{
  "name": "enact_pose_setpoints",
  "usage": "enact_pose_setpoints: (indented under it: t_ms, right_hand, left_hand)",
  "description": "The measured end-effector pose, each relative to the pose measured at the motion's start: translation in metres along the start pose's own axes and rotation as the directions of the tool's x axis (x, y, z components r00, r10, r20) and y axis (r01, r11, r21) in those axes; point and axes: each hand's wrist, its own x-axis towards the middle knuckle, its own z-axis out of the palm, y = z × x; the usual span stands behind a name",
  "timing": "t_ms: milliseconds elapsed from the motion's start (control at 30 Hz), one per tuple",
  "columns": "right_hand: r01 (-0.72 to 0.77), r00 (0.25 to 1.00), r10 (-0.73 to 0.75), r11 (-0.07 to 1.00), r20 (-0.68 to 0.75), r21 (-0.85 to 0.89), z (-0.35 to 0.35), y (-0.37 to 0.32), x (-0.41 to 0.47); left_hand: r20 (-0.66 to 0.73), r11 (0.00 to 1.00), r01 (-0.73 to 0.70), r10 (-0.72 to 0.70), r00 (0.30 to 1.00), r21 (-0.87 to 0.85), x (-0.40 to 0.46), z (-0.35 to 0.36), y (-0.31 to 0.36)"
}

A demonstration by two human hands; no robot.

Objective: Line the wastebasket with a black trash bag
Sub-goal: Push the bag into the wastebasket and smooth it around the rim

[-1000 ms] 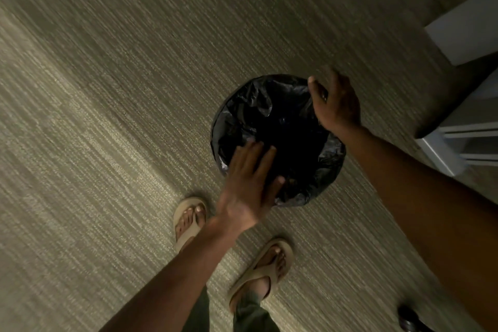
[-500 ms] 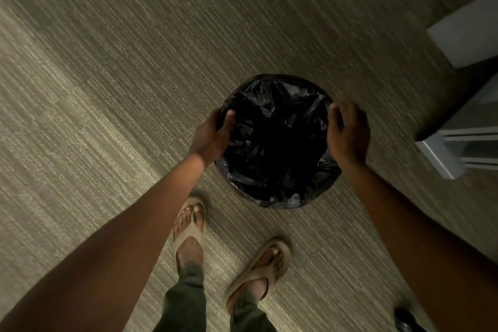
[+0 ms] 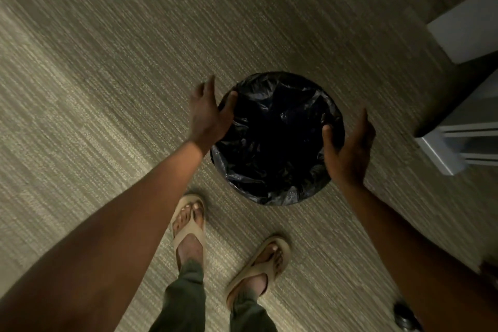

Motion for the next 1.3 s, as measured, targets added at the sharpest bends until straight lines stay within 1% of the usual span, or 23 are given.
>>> enact_pose_setpoints:
  t_ms: [67, 100, 167, 233, 300, 367, 433, 567, 633, 700, 733, 767, 800, 833, 867, 900, 933, 1000, 1033, 1133, 1167, 1233, 1300]
  right_hand:
    - [0.01, 0.998, -0.011, 1.0, 0.059, 0.016, -0.002, 0.011, -0.029]
    - [0.008, 0.993, -0.011, 1.0, 0.114, 0.03, -0.002, 0.017, -0.043]
    - [-0.018, 0.97, 0.008, 0.999, 0.242, 0.042, -0.003, 0.031, -0.067]
    - [-0.11, 0.924, 0.085, 0.993, 0.372, 0.046, -0.004, 0.045, -0.084]
    - [-0.189, 0.871, 0.155, 0.982, 0.467, 0.027, -0.004, 0.057, -0.093]
    - [-0.188, 0.834, 0.153, 0.982, 0.53, 0.012, -0.002, 0.064, -0.097]
    - [-0.181, 0.819, 0.146, 0.984, 0.555, 0.008, 0.001, 0.07, -0.094]
    - [-0.135, 0.815, 0.138, 0.99, 0.563, -0.046, -0.012, 0.076, -0.089]
    - [-0.163, 0.827, 0.149, 0.986, 0.541, -0.022, -0.022, 0.076, -0.088]
    - [-0.174, 0.891, 0.151, 0.985, 0.427, 0.015, -0.03, 0.07, -0.086]
    - [-0.108, 0.94, 0.096, 0.994, 0.328, 0.02, -0.032, 0.064, -0.084]
    - [0.006, 0.979, -0.006, 1.0, 0.204, 0.0, -0.034, 0.056, -0.082]
    - [0.144, 0.986, -0.141, 0.989, 0.087, -0.039, -0.034, 0.048, -0.079]
    - [0.277, 0.961, -0.276, 0.956, 0.019, -0.097, -0.033, 0.038, -0.074]
    - [0.389, 0.92, -0.392, 0.906, 0.018, -0.167, -0.03, 0.027, -0.067]
    - [0.479, 0.877, -0.475, 0.845, 0.077, -0.239, -0.025, 0.014, -0.059]
    - [0.547, 0.836, -0.519, 0.774, 0.175, -0.318, -0.018, 0.002, -0.049]
    - [0.626, 0.78, -0.506, 0.629, 0.369, -0.46, -0.001, -0.018, -0.028]
    - [0.635, 0.772, -0.474, 0.582, 0.424, -0.508, 0.005, -0.026, -0.015]
    - [0.613, 0.789, -0.364, 0.523, 0.495, -0.592, 0.011, -0.035, 0.023]
    - [0.604, 0.795, -0.325, 0.502, 0.512, -0.62, 0.011, -0.034, 0.033]
    - [0.605, 0.794, -0.304, 0.47, 0.526, -0.643, 0.009, -0.033, 0.043]
    - [0.616, 0.788, -0.375, 0.477, 0.489, -0.627, 0.007, -0.038, 0.041]
  left_hand:
    - [-0.125, 0.984, -0.129, 0.145, 0.982, 0.126, -0.022, 0.003, -0.007]
    - [-0.114, 0.966, -0.189, 0.211, 0.971, 0.177, -0.035, 0.007, -0.011]
    - [0.019, 0.932, -0.268, 0.272, 0.962, 0.245, -0.06, 0.02, -0.021]
    - [0.167, 0.904, -0.307, 0.267, 0.949, 0.296, -0.076, 0.031, -0.035]
    - [0.206, 0.881, -0.35, 0.296, 0.933, 0.317, -0.08, 0.036, -0.045]
    - [0.222, 0.869, -0.377, 0.318, 0.922, 0.321, -0.075, 0.034, -0.046]
    - [0.27, 0.856, -0.404, 0.326, 0.906, 0.323, -0.067, 0.029, -0.045]
    - [0.387, 0.879, -0.384, 0.262, 0.884, 0.282, -0.056, 0.007, -0.038]
    - [0.44, 0.852, -0.392, 0.222, 0.87, 0.347, -0.055, 0.001, -0.031]
    - [0.416, 0.79, -0.406, 0.212, 0.884, 0.46, -0.059, -0.001, -0.024]
    - [0.376, 0.758, -0.424, 0.253, 0.891, 0.496, -0.062, -0.001, -0.019]
    - [0.341, 0.727, -0.467, 0.329, 0.88, 0.503, -0.066, 0.001, -0.014]
    - [0.332, 0.688, -0.538, 0.424, 0.843, 0.487, -0.071, 0.006, -0.008]
    - [0.365, 0.632, -0.624, 0.506, 0.781, 0.46, -0.076, 0.013, -0.002]
    - [0.443, 0.576, -0.698, 0.541, 0.715, 0.425, -0.081, 0.022, 0.003]
    - [0.547, 0.545, -0.744, 0.513, 0.661, 0.387, -0.085, 0.03, 0.009]
    - [0.647, 0.542, -0.758, 0.438, 0.624, 0.363, -0.088, 0.039, 0.012]
    - [0.769, 0.544, -0.76, 0.291, 0.569, 0.356, -0.093, 0.051, 0.011]
    - [0.802, 0.544, -0.756, 0.229, 0.552, 0.365, -0.095, 0.054, 0.01]
    - [0.842, 0.647, -0.641, -0.005, 0.539, 0.414, -0.101, 0.055, 0.007]
    - [0.844, 0.659, -0.619, -0.043, 0.535, 0.426, -0.102, 0.054, 0.006]
    - [0.844, 0.651, -0.622, -0.055, 0.533, 0.435, -0.102, 0.05, 0.007]
    - [0.835, 0.671, -0.611, -0.021, 0.549, 0.419, -0.1, 0.046, 0.011]
